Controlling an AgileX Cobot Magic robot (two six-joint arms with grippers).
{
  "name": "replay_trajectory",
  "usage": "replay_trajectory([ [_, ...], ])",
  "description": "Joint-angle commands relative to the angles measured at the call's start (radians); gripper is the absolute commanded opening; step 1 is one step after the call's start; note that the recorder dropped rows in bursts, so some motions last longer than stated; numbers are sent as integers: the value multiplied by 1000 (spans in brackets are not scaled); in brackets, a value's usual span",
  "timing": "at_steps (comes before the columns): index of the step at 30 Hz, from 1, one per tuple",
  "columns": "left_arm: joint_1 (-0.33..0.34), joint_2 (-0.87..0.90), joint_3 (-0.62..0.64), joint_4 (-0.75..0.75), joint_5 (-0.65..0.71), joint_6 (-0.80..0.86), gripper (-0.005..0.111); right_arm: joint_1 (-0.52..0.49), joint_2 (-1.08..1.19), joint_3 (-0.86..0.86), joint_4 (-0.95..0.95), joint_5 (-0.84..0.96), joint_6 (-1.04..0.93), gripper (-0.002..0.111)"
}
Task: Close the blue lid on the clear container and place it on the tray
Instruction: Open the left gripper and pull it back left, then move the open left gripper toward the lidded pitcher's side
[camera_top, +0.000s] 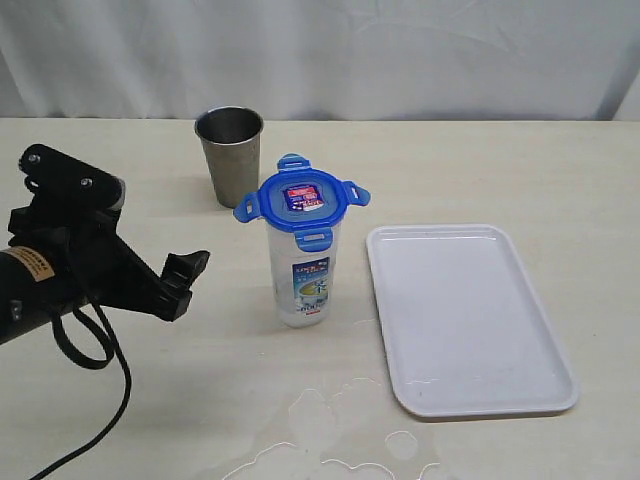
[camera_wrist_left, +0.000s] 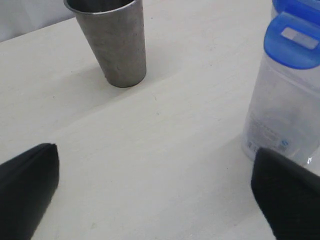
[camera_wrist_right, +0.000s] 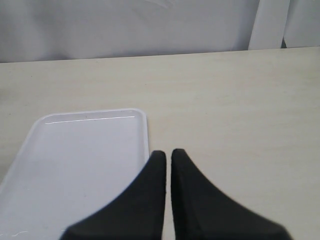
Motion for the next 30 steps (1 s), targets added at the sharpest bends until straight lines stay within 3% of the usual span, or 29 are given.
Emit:
replay_trajectory([
  [1,4,-1,4,8,-8,8,105,1,-4,2,2,-4,-8,4],
  [11,1,-1,4,41,-133,-73,105,1,-4,2,2,-4,-8,4],
  [13,4,-1,4,217,-121,-11,105,1,-4,2,2,-4,-8,4],
  [15,13,-1,4,421,-118,-56,105,1,-4,2,2,-4,-8,4],
  [18,59,9,4,668,-124,-264,105,1,-4,2,2,-4,-8,4],
  [21,150,55,4,870,-136,-446,105,1,-4,2,2,-4,-8,4],
  [24,226,137,4,1091,-249,-589,105,1,-4,2,2,-4,-8,4],
  [30,342,378,4,1152,-633,-584,105,1,-4,2,2,-4,-8,4],
])
